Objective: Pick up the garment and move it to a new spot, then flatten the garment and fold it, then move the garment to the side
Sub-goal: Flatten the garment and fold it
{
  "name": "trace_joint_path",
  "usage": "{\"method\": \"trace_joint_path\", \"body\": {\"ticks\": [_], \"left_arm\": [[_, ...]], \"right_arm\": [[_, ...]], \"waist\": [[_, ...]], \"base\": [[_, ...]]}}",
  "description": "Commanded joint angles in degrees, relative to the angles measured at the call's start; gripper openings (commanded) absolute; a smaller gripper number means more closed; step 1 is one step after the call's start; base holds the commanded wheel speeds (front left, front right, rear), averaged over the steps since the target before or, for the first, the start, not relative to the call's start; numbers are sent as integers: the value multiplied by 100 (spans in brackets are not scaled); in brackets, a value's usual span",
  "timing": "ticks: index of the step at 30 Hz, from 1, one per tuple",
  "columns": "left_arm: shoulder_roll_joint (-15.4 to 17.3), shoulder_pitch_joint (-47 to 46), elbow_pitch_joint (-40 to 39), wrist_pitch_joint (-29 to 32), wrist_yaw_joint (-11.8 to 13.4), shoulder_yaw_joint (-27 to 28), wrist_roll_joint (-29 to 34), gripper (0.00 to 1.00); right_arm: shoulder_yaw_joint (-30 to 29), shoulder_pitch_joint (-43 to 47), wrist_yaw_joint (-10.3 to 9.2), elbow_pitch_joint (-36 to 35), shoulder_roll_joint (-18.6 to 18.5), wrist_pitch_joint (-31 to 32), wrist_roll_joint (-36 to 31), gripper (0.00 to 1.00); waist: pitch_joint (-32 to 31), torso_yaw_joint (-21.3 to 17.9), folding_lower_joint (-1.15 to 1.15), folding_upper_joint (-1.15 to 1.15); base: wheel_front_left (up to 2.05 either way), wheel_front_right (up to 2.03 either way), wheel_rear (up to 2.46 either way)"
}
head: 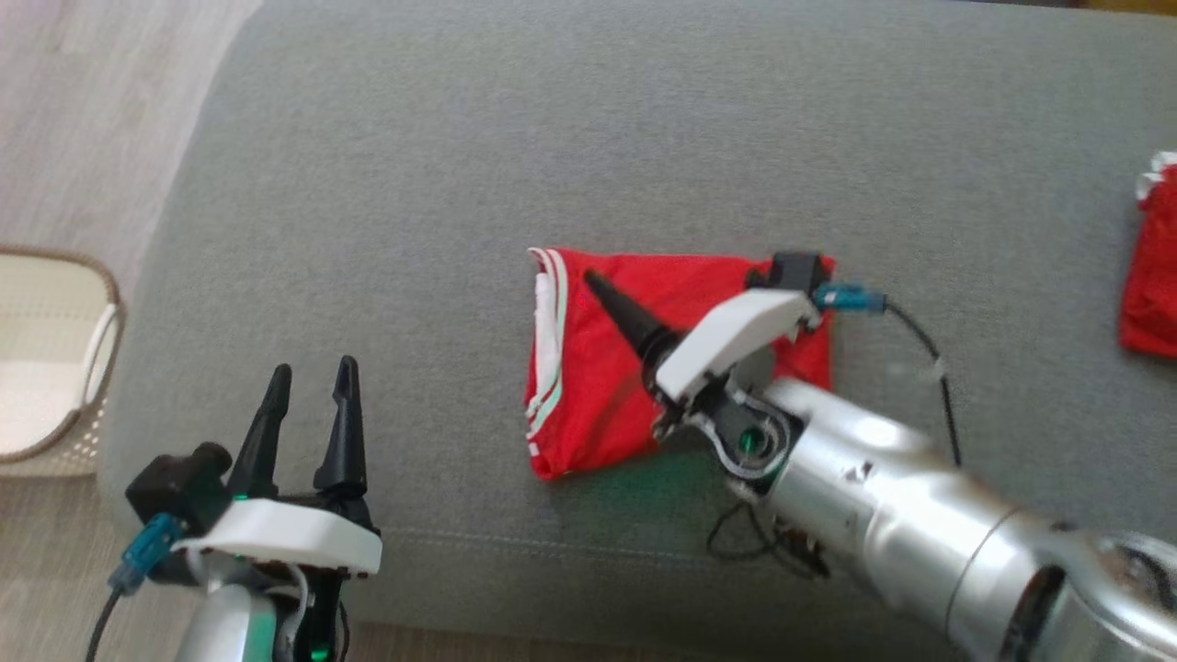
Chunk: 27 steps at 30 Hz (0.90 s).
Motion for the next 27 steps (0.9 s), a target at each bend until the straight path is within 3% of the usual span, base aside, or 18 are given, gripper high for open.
{"method": "trace_joint_path", "body": {"ticks": [1, 10, 13, 14, 20, 24, 27], "left_arm": [[41, -206, -180, -70, -25, 228, 9, 100], [41, -136, -366, -70, -28, 391, 64, 100], [41, -113, -461, -70, -28, 428, 68, 100], [41, -103, -525, -70, -23, 457, 38, 100], [41, -125, -708, -70, -19, 503, 13, 100], [41, -130, -847, -70, -6, 518, -47, 100], [41, -108, -976, -70, 17, 533, -69, 100]], "right_arm": [[-74, -356, 0, 57, 93, -74, -83, 100], [-631, -806, 0, 980, 49, -75, -1498, 100], [-982, -833, 0, 1106, -186, -76, -2251, 100], [-1220, -816, 0, 1147, -405, -76, -2929, 100], [-2538, -231, 0, 823, -955, -76, -4944, 100], [-3800, 557, 0, 196, -1182, -76, -6490, 100], [-4876, 1393, 0, -550, -1127, -76, -7774, 100]], "waist": [[-57, -130, 0, -1], [-240, -576, 0, -1], [-288, -731, 0, -1], [-308, -826, 0, -1], [-334, -1030, 0, -1], [-343, -1124, 0, -1], [-358, -1166, 0, -1]], "base": [[0, 0, 0], [0, 0, 0], [0, 0, 0], [0, 0, 0], [0, 0, 0], [0, 0, 0], [0, 0, 0]]}}
